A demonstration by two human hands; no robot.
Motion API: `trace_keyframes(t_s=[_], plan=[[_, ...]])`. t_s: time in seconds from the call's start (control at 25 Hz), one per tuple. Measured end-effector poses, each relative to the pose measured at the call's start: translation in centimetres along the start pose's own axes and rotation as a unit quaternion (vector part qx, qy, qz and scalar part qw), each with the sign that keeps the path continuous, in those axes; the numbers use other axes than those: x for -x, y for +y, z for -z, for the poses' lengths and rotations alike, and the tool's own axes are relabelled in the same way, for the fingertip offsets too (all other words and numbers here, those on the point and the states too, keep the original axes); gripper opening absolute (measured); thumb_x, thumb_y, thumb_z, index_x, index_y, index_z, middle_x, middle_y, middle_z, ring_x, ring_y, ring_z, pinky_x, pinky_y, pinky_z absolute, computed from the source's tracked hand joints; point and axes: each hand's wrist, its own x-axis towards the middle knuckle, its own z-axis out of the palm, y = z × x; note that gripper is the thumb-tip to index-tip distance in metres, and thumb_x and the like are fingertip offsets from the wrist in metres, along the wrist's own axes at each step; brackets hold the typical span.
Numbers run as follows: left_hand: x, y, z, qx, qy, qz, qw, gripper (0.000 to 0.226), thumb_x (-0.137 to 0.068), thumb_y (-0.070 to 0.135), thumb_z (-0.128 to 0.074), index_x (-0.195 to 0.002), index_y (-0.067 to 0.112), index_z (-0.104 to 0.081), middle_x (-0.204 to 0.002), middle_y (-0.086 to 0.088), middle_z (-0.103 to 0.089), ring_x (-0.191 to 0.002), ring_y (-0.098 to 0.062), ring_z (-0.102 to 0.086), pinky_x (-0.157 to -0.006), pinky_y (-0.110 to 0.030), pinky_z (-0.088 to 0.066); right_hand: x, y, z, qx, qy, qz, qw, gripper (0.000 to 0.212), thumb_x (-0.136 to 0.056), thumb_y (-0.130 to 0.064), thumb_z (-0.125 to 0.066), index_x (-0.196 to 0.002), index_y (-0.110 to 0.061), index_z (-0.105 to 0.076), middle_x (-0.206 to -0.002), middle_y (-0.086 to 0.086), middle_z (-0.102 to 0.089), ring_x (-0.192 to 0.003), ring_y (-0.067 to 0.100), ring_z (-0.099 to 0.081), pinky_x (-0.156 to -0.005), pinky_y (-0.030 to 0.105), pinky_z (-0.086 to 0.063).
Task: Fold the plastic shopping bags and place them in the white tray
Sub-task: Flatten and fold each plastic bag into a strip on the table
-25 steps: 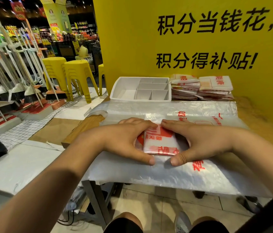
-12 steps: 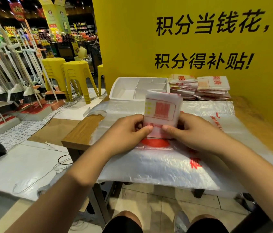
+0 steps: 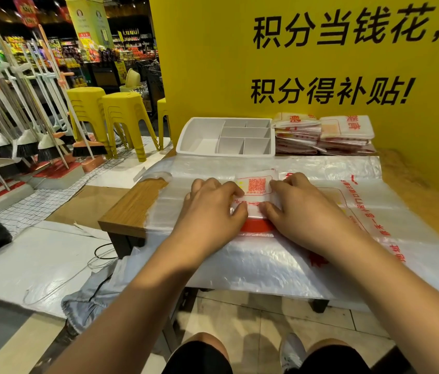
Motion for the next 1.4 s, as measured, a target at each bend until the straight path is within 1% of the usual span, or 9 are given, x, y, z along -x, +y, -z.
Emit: trace_keyframes(t_s=[0.2,0.4,0.52,0.6,0.8,1.0,1.12,1.28,1.4], plan=[[-2.0,-0.5,0.7,-0.046,-0.128,-0.059,0.989,0.023,-0.096,0.039,-0.049,-0.117,0.029,-0.05,-0.162,0.007,-0.023,-0.15,-0.012,-0.01,-0.118,-0.039,-0.016,-0.5,0.2,0.5,0.101,-0.016,0.055,0.993,0.047,-0.1,-0.044,-0.035,-0.134,-0.018,-0.056,-0.155,0.002,-0.036,-0.14,0.023,-0.033,-0.11,0.039,-0.031],[-4.3,-0.9,1.0,-0.055,-0.218,-0.089,0.97,0.027,-0.096,0.052,-0.049,-0.107,0.029,-0.044,-0.146,0.001,-0.044,-0.141,-0.018,-0.032,-0.111,-0.037,-0.027,-3.1,1.4,0.3,0.118,0.011,0.178,0.977,0.043,-0.1,-0.046,-0.036,-0.126,-0.017,-0.055,-0.132,0.002,-0.055,-0.125,0.024,-0.048,-0.097,0.035,-0.036],[-4.8,-1.8,1.4,-0.04,-0.257,-0.08,0.962,0.056,-0.088,0.073,-0.048,-0.126,0.032,-0.043,-0.142,0.007,-0.044,-0.134,-0.015,-0.037,-0.111,-0.036,-0.03,-3.7,3.0,0.1,0.041,-0.116,0.178,0.976,0.063,-0.099,-0.061,-0.027,-0.154,-0.031,-0.026,-0.163,-0.006,-0.023,-0.148,0.016,-0.023,-0.118,0.03,-0.02],[-5.2,-2.1,2.0,-0.038,-0.284,-0.089,0.954,0.055,-0.079,0.078,-0.052,-0.117,0.039,-0.045,-0.153,0.011,-0.035,-0.139,-0.012,-0.033,-0.115,-0.037,-0.029,-3.8,4.1,0.6,0.022,-0.171,0.168,0.971,0.078,-0.091,-0.072,-0.028,-0.158,-0.037,-0.01,-0.166,-0.014,-0.003,-0.151,0.005,-0.005,-0.122,0.026,-0.004],[-5.6,-2.3,2.4,-0.008,-0.328,-0.072,0.942,0.059,-0.068,0.077,-0.059,-0.113,0.041,-0.045,-0.161,0.015,-0.023,-0.143,-0.01,-0.03,-0.117,-0.038,-0.03,-4.4,5.3,1.0,-0.036,-0.214,0.15,0.965,0.097,-0.076,-0.081,-0.038,-0.157,-0.04,-0.006,-0.164,-0.021,0.002,-0.148,-0.002,0.003,-0.118,0.021,0.004],[-5.6,-1.7,2.9,-0.061,-0.297,-0.094,0.948,0.046,-0.084,0.066,-0.057,-0.123,0.044,-0.046,-0.161,0.01,-0.024,-0.148,-0.015,-0.021,-0.121,-0.041,-0.023,-3.5,6.1,-0.1,-0.057,-0.079,0.164,0.982,0.084,-0.08,-0.083,-0.036,-0.15,-0.037,-0.036,-0.155,-0.016,-0.033,-0.141,0.006,-0.028,-0.118,0.028,-0.024],[-4.6,-1.6,2.5,-0.149,-0.221,-0.121,0.956,0.04,-0.103,0.035,-0.049,-0.14,0.048,-0.043,-0.159,0.012,-0.028,-0.149,-0.017,-0.018,-0.122,-0.044,-0.017,-3.8,6.9,-0.3,-0.031,0.04,0.167,0.985,0.066,-0.088,-0.08,-0.028,-0.119,-0.034,-0.065,-0.112,-0.011,-0.056,-0.107,0.011,-0.052,-0.092,0.04,-0.049],[-3.6,0.1,0.5,-0.053,-0.137,-0.087,0.985,0.033,-0.105,0.026,-0.039,-0.132,0.031,-0.055,-0.134,0.004,-0.056,-0.123,-0.019,-0.051,-0.106,-0.042,-0.041,-3.5,7.0,-0.2,-0.124,0.107,0.195,0.967,0.044,-0.092,-0.062,-0.049,-0.074,-0.027,-0.067,-0.075,-0.011,-0.057,-0.073,0.006,-0.056,-0.066,0.042,-0.049],[-3.6,0.9,-0.6,-0.056,-0.164,-0.079,0.982,0.039,-0.107,0.033,-0.033,-0.144,0.028,-0.044,-0.148,0.003,-0.047,-0.136,-0.019,-0.043,-0.116,-0.041,-0.032,-3.3,6.4,-0.3,-0.1,0.1,0.234,0.962,0.024,-0.092,-0.053,-0.058,-0.09,-0.03,-0.064,-0.092,-0.014,-0.059,-0.087,0.005,-0.055,-0.077,0.038,-0.05]])
